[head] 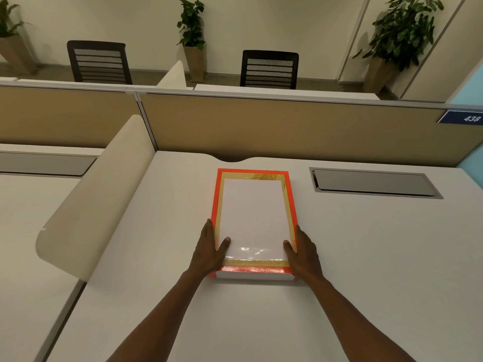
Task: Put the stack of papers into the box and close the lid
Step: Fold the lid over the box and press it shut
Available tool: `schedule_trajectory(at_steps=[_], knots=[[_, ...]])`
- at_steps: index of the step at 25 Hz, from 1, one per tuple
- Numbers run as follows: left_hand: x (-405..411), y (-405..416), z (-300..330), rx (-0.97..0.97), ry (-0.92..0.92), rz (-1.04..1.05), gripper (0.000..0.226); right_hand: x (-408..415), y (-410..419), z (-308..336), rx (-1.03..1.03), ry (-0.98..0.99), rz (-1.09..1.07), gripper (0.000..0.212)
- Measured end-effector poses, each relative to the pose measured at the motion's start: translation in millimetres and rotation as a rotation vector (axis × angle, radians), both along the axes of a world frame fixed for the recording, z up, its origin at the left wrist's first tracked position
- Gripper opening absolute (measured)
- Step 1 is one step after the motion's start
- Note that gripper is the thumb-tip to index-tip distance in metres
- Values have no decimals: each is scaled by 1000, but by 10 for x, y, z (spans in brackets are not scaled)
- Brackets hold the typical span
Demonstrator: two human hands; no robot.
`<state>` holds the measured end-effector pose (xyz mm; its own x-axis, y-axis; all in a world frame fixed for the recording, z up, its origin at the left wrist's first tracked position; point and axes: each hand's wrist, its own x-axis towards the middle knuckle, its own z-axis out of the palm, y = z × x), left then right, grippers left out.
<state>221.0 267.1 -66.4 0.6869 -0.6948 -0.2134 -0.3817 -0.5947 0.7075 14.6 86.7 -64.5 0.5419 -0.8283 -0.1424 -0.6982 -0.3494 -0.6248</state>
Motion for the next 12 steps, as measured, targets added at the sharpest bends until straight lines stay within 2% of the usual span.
schedule_trajectory(at_steps=[4, 6, 9, 12], knots=[[176, -126, 57, 3, -234, -87, 83, 152, -204, 79, -97, 89, 119, 74], [306, -248, 101, 68, -317, -160, 81, 285, -332, 127, -158, 167, 211, 74], [476, -414, 113, 196, -389, -263, 82, 424, -492, 135, -212, 306, 293, 72], [562, -461, 41, 220, -413, -300, 84, 439, -521, 61, -264, 349, 296, 71]])
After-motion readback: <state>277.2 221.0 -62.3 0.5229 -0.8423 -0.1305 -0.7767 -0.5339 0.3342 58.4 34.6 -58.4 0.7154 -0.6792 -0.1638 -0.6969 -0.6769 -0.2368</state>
